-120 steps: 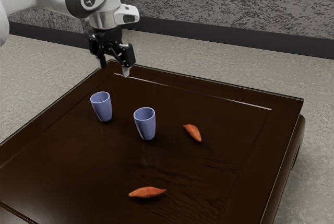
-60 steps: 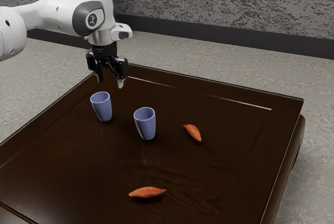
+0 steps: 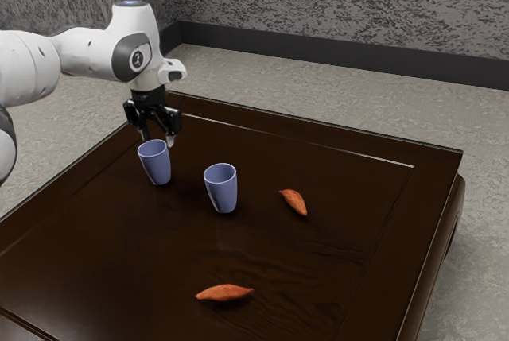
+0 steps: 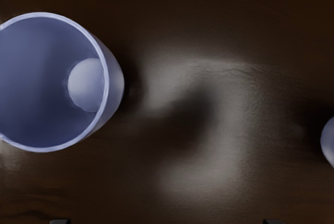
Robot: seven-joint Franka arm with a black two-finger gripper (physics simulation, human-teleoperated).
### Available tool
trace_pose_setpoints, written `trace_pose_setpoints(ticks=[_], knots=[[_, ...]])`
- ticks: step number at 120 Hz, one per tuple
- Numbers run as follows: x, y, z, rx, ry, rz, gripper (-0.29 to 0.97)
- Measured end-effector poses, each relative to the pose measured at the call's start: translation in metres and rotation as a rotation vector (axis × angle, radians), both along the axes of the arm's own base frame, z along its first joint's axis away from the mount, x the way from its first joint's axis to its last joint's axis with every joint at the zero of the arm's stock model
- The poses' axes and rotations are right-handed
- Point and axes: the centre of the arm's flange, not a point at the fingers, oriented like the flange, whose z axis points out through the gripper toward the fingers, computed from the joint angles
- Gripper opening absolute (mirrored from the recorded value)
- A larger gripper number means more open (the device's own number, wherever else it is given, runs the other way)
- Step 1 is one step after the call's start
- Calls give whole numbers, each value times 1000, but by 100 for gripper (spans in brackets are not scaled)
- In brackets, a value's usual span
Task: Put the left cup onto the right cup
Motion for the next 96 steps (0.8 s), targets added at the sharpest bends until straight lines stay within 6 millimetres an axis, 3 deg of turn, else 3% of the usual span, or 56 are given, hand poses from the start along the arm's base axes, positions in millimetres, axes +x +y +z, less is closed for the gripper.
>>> trace_pose_setpoints(ticks=[24, 96], knots=[[24, 20, -19, 7, -27, -27, 44], [37, 41, -71, -42, -12, -84, 42]])
